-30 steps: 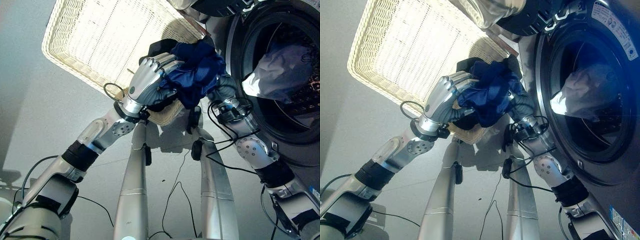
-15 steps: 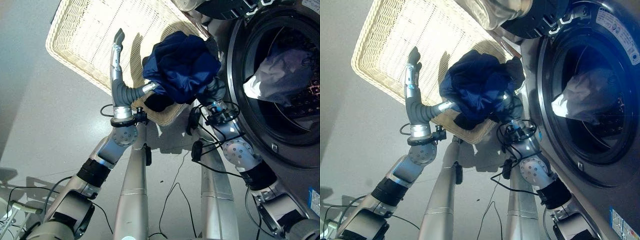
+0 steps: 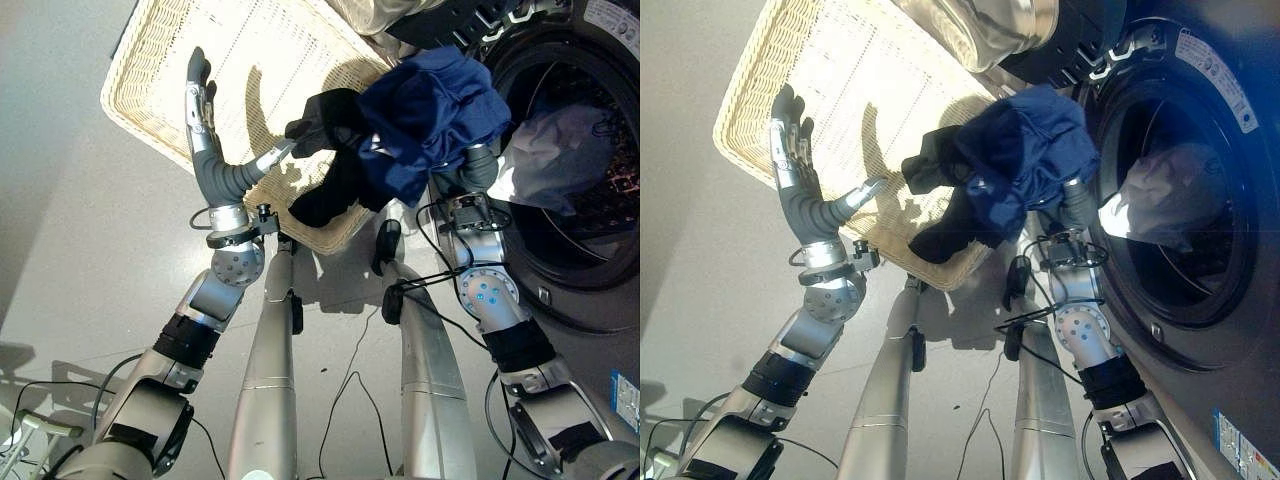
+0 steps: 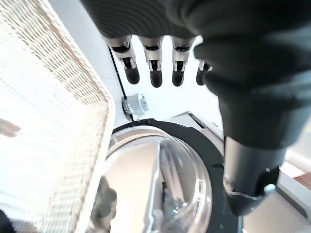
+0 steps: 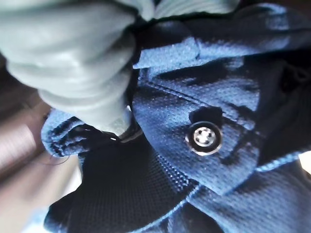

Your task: Put the clothes into the washing machine.

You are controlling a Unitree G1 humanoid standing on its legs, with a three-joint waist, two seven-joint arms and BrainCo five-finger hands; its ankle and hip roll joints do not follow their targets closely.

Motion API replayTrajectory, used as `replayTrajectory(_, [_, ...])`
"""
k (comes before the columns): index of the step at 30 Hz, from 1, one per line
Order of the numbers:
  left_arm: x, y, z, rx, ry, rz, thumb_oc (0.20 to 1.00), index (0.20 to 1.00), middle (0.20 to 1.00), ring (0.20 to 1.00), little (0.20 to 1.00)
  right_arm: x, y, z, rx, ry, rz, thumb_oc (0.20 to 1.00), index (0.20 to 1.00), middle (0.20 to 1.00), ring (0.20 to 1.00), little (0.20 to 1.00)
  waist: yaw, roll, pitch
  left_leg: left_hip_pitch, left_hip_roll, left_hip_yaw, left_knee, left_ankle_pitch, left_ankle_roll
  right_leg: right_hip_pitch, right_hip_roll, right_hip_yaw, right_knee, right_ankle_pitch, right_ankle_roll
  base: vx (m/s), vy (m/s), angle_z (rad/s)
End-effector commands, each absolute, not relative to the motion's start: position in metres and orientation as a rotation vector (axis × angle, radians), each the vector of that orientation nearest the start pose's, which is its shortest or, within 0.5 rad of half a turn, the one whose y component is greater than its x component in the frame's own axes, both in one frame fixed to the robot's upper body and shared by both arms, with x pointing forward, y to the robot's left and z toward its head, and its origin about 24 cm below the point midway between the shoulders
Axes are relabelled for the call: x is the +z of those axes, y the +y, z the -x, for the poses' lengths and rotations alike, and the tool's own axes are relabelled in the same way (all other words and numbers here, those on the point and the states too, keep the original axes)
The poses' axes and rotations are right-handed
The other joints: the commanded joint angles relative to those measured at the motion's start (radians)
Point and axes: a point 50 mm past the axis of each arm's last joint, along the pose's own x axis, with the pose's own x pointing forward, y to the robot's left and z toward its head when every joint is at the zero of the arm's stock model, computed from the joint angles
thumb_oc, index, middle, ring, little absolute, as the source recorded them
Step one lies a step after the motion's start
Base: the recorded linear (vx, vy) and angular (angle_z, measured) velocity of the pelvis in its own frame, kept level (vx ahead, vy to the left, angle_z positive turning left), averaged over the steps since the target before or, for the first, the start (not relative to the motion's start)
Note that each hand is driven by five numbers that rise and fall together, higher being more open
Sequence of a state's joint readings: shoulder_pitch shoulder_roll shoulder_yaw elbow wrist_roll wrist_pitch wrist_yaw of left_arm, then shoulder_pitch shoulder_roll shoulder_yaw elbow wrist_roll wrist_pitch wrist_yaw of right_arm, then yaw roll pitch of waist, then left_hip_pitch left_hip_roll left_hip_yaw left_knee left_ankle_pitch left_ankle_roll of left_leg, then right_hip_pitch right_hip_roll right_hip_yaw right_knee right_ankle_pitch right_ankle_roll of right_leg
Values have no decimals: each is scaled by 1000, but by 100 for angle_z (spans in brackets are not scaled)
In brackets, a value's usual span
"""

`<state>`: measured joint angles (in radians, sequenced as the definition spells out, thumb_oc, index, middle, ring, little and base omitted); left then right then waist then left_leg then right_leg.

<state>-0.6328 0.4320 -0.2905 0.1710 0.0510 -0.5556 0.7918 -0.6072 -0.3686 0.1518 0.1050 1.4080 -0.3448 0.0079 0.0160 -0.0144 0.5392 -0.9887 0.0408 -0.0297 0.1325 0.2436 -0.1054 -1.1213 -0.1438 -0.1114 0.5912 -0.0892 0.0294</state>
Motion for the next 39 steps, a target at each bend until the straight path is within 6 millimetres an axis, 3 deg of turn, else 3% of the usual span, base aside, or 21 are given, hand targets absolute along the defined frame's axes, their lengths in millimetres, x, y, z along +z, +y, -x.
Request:
replayTrajectory(1, [239, 159, -312, 352, -1110, -64, 1000, 1000, 1000, 1000, 1000, 224, -204, -332, 170, -673, -1066, 200, 200, 200, 200, 200, -16, 18, -19, -30, -47, 21, 127, -127, -4, 69, 36, -37, -251, 202, 124, 0, 0, 0])
replayTrajectory(5, [236, 168, -325, 401, -1057, -87, 1000, 1000, 1000, 1000, 1000, 209, -232, -346, 0, -604, -1052, 200, 200, 200, 200, 200, -22, 19, -19, -28, -42, 27, 131, -130, -9, 68, 39, -32, -248, 201, 124, 1, 8, 0])
replayTrajectory(9, [233, 180, -344, 455, -980, -132, 1000, 1000, 1000, 1000, 1000, 181, -291, -362, -409, -442, -982, 200, 200, 200, 200, 200, -20, 23, -19, -32, -33, 36, 129, -132, -15, 64, 48, -29, -252, 205, 121, 6, 31, -3])
replayTrajectory(10, [233, 180, -347, 459, -974, -143, 1000, 1000, 1000, 1000, 1000, 183, -300, -363, -457, -436, -989, 200, 200, 200, 200, 200, -17, 24, -19, -35, -31, 35, 128, -132, -16, 61, 49, -30, -253, 205, 121, 16, 5, -3])
replayTrajectory(13, [233, 182, -352, 458, -957, -173, 1000, 1000, 1000, 1000, 1000, 198, -335, -358, -637, -485, -1031, 200, 200, 200, 200, 200, -11, 29, -19, -39, -26, 33, 133, -138, -19, 58, 49, -30, -248, 203, 120, 8, -7, -2])
replayTrajectory(16, [225, 186, -352, 465, -944, -231, 1000, 1000, 1000, 1000, 1000, 227, -375, -336, -868, -644, -1070, 200, 200, 200, 200, 200, -9, 23, -19, -45, -23, 24, 142, -150, -16, 60, 54, -32, -253, 204, 120, 6, -26, -4])
replayTrajectory(19, [220, 191, -351, 478, -934, -278, 1000, 1000, 1000, 1000, 1000, 268, -395, -308, -1090, -834, -1069, 200, 200, 200, 200, 200, -10, 11, -19, -45, -20, 18, 142, -162, -14, 65, 59, -34, -265, 208, 121, -5, -25, -2])
replayTrajectory(21, [220, 194, -351, 485, -929, -285, 1000, 1000, 1000, 1000, 1000, 286, -401, -297, -1159, -899, -1055, 200, 200, 200, 200, 200, -11, 7, -19, -44, -17, 17, 140, -164, -14, 69, 60, -35, -269, 209, 121, -8, -4, -2])
replayTrajectory(22, [220, 194, -351, 485, -929, -285, 1000, 1000, 1000, 1000, 1000, 286, -401, -297, -1159, -899, -1055, 200, 200, 200, 200, 200, -11, 7, -19, -44, -17, 17, 140, -164, -14, 69, 60, -35, -269, 209, 121, 0, 0, 0])
replayTrajectory(23, [220, 203, -350, 497, -923, -295, 1000, 1000, 1000, 1000, 1000, 312, -411, -274, -1263, -1007, -996, 200, 200, 200, 200, 200, -17, -1, -19, -40, -17, 13, 140, -167, -13, 76, 66, -34, -275, 209, 119, -27, 37, -2])
replayTrajectory(24, [220, 207, -349, 503, -921, -302, 1000, 1000, 1000, 1000, 1000, 322, -416, -263, -1300, -1058, -954, 200, 200, 200, 200, 200, -22, -5, -19, -37, -15, 12, 141, -168, -13, 81, 69, -32, -275, 207, 118, -35, 51, -5])
replayTrajectory(25, [220, 210, -349, 507, -920, -307, 1000, 1000, 1000, 1000, 1000, 328, -418, -257, -1314, -1082, -900, 282, 282, 282, 282, 282, -25, -8, -19, -32, -14, 12, 139, -168, -12, 86, 70, -32, -275, 206, 118, -21, 43, -6])
replayTrajectory(26, [220, 211, -348, 506, -920, -312, 1000, 1000, 1000, 1000, 1000, 332, -419, -254, -1317, -1101, -865, 485, 485, 485, 485, 485, -26, -10, -19, -29, -15, 12, 137, -168, -11, 90, 71, -31, -278, 206, 117, -16, 41, -5])
replayTrajectory(27, [222, 214, -348, 506, -921, -325, 1000, 1000, 1000, 1000, 1000, 340, -416, -254, -1304, -1099, -754, 1000, 1000, 1000, 1000, 1000, -28, -14, -19, -27, -17, 11, 138, -169, -9, 92, 74, -30, -278, 205, 115, -10, 33, -4])
replayTrajectory(30, [226, 215, -349, 501, -926, -354, 1000, 1000, 1000, 1000, 1000, 344, -411, -261, -1301, -1028, -612, 1000, 1000, 1000, 1000, 1000, -28, -19, -19, -26, -20, 7, 139, -172, -5, 93, 75, -29, -277, 200, 113, -3, 9, -1])
replayTrajectory(31, [229, 212, -351, 481, -935, -406, 1000, 1000, 1000, 1000, 1000, 343, -410, -268, -1336, -935, -427, 1000, 1000, 1000, 1000, 1000, -21, -22, -19, -26, -24, 3, 140, -172, -1, 95, 72, -33, -277, 199, 113, 0, 0, 0])
replayTrajectory(33, [234, 210, -354, 462, -942, -449, 1000, 1000, 1000, 1000, 1000, 339, -410, -275, -1350, -848, -383, 1000, 1000, 1000, 1000, 1000, -17, -21, -19, -28, -26, 1, 142, -171, 1, 95, 71, -36, -277, 198, 111, 0, 0, 0])
replayTrajectory(34, [239, 204, -358, 438, -951, -516, 1000, 1000, 1000, 1000, 1000, 328, -415, -286, -1390, -644, -178, 1000, 1000, 1000, 1000, 1000, -12, -16, -19, -33, -27, 2, 144, -169, 1, 92, 66, -40, -274, 198, 113, 0, 0, 0])
replayTrajectory(35, [241, 204, -359, 433, -952, -535, 1000, 1000, 1000, 1000, 1000, 326, -416, -287, -1409, -610, -122, 1000, 1000, 1000, 1000, 1000, -10, -15, -19, -34, -29, 1, 145, -168, 3, 91, 65, -41, -275, 200, 113, 4, -38, 1])
replayTrajectory(36, [246, 197, -363, 410, -964, -612, 1000, 1000, 1000, 1000, 1000, 321, -416, -296, -1424, -434, 132, 1000, 1000, 1000, 1000, 1000, -6, -9, -19, -41, -35, -2, 146, -166, 9, 84, 62, -44, -276, 204, 111, 0, 0, 0])
replayTrajectory(39, [256, 188, -369, 380, -974, -733, 1000, 1000, 1000, 1000, 1000, 322, -408, -306, -1427, -314, 315, 1000, 1000, 1000, 1000, 1000, -5, 2, -19, -52, -37, -2, 153, -170, 13, 71, 60, -45, -270, 203, 111, 0, 0, 0])
